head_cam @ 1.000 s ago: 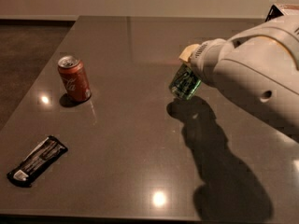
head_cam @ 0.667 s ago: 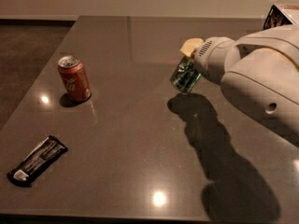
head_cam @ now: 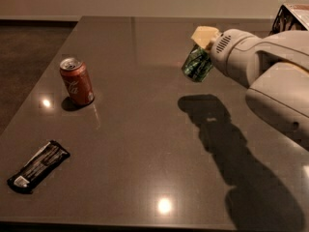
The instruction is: Place green can upright
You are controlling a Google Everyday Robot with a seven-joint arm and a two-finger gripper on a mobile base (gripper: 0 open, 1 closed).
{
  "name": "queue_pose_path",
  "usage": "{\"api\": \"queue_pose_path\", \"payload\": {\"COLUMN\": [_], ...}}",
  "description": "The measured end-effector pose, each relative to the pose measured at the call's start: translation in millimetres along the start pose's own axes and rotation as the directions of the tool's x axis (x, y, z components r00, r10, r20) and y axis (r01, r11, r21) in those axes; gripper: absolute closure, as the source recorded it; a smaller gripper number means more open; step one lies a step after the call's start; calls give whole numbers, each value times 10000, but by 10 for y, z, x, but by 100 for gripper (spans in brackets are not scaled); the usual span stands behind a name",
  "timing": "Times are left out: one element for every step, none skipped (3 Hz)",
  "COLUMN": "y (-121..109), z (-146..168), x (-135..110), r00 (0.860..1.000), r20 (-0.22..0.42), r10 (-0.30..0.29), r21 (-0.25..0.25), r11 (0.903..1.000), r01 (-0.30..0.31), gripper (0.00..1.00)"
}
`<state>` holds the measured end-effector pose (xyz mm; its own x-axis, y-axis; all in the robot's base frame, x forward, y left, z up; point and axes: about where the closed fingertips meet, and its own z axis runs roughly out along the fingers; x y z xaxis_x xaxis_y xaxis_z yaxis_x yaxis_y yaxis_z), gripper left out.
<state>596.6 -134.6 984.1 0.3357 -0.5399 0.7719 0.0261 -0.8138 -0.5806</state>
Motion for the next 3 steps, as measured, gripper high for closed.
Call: {"api": "queue_pose_path", "payload": {"y": [-71,-159,-216], "z": [-51,-83,-15], "x": [162,327,289], "r00": [9952,9814,9637], "r20": [-472,-959,-1139], "r10": [-859,-1662,-2415], "r21": [452,711,909], "r11": [9951,9823,9634], "r01": [881,1733,2521], "gripper": [100,100,100]}}
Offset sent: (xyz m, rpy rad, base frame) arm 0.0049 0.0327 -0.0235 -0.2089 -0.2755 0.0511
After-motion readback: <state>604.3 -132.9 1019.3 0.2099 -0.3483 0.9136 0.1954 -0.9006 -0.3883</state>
